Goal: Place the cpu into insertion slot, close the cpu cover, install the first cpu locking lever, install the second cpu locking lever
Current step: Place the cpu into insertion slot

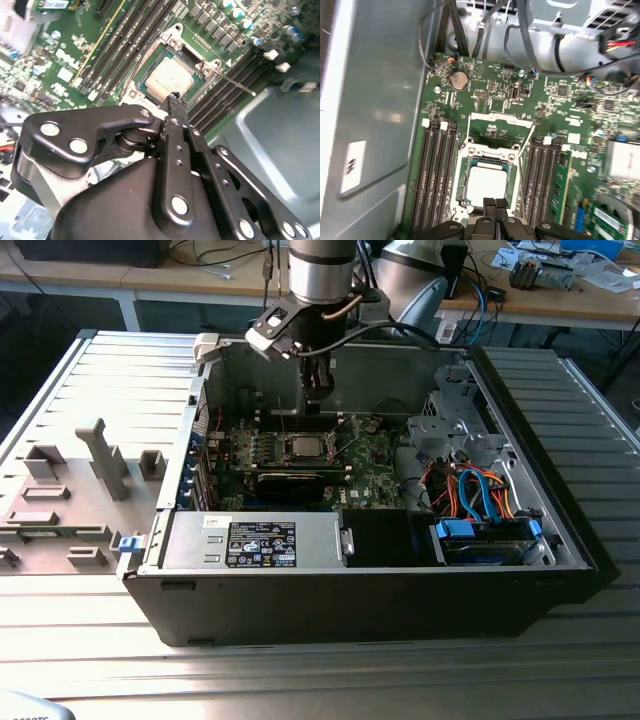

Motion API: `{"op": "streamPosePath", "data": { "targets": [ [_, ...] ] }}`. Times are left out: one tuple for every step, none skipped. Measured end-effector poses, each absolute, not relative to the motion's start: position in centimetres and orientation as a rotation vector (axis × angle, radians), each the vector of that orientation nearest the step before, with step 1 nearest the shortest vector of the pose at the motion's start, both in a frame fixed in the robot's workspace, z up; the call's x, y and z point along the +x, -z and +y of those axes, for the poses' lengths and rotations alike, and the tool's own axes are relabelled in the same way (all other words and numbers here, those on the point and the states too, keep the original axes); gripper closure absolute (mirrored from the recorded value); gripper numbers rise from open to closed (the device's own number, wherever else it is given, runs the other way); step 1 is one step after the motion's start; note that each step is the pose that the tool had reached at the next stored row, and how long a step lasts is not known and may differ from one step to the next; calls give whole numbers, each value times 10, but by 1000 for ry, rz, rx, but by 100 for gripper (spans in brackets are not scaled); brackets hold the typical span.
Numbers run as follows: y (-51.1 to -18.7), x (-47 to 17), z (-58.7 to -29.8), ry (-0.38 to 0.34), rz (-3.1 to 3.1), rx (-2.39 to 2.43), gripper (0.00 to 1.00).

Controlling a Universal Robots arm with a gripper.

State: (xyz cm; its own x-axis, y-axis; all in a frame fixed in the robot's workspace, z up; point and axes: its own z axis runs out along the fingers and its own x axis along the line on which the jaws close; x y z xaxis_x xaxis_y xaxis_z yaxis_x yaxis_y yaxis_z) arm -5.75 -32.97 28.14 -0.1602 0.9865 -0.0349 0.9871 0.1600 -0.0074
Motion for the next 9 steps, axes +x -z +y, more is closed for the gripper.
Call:
{"op": "streamPosePath", "data": {
  "targets": [
    [-289, -58, -330, 44, 2376, 2021, 89],
    [-292, -58, -330, 44, 2376, 2021, 89],
    [-294, -58, -330, 45, 2376, 2021, 89],
    [-295, -58, -330, 44, 2376, 2021, 89],
    [-295, -58, -330, 44, 2376, 2021, 89],
    [-295, -58, -330, 44, 2376, 2021, 89],
    [-295, -58, -330, 44, 2376, 2021, 89],
    [-295, -58, -330, 44, 2376, 2021, 89],
    [-295, -58, -330, 44, 2376, 2021, 89]
  ]
}}
